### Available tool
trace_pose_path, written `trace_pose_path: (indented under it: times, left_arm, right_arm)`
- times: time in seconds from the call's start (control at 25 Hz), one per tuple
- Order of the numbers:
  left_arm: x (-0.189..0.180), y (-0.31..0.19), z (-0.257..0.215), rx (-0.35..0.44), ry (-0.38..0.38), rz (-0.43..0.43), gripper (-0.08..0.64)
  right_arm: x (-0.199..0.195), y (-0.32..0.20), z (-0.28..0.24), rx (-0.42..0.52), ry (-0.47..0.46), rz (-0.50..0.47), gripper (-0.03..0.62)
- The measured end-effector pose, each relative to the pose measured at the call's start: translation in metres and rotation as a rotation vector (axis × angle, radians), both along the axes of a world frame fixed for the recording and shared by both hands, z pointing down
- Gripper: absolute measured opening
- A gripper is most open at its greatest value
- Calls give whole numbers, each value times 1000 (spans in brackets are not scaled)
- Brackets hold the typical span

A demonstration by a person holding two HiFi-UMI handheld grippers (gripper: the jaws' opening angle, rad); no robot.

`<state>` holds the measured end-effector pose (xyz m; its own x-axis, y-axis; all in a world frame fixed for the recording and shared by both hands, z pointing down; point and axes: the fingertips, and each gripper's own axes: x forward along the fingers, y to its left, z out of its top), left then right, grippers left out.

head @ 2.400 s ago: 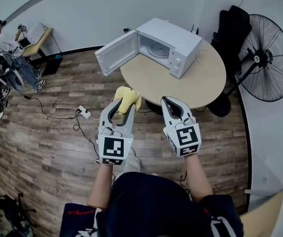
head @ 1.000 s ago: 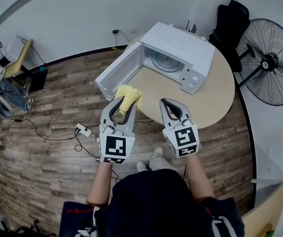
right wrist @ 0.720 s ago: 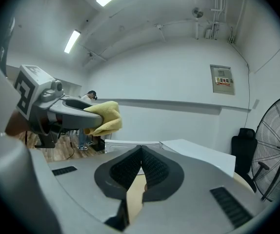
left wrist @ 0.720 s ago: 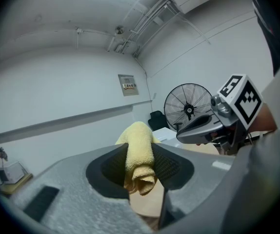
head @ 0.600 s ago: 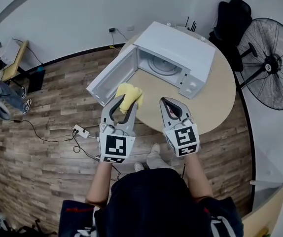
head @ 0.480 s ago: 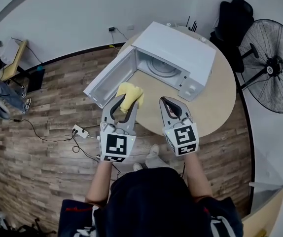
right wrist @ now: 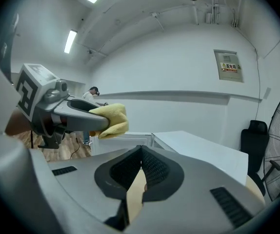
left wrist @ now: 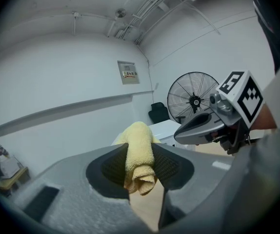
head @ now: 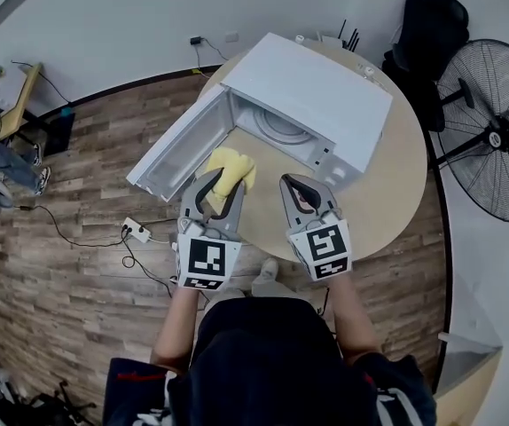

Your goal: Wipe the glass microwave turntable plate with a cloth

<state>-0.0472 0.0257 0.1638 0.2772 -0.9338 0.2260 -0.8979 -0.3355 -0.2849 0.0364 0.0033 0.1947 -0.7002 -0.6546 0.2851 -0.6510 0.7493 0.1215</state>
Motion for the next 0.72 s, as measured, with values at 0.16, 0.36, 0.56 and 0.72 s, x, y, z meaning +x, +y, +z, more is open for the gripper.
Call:
trace_pose_path:
  times: [0.16, 0.36, 0.56, 0.72]
  left_arm:
    - [10, -11, 31, -62, 12, 3, 127]
    - [9, -23, 59, -126, -7, 2, 127]
    - [8, -31, 86, -183, 1, 27, 127]
    - [8, -38, 107, -213, 6, 64, 127]
  right_arm:
    - [1, -15, 24, -54, 12, -16, 9]
    - [1, -26, 53, -101, 62, -24, 11]
    - [2, -34, 75, -135, 93, -6, 10]
    - [2, -41, 98, -169, 121, 24, 9]
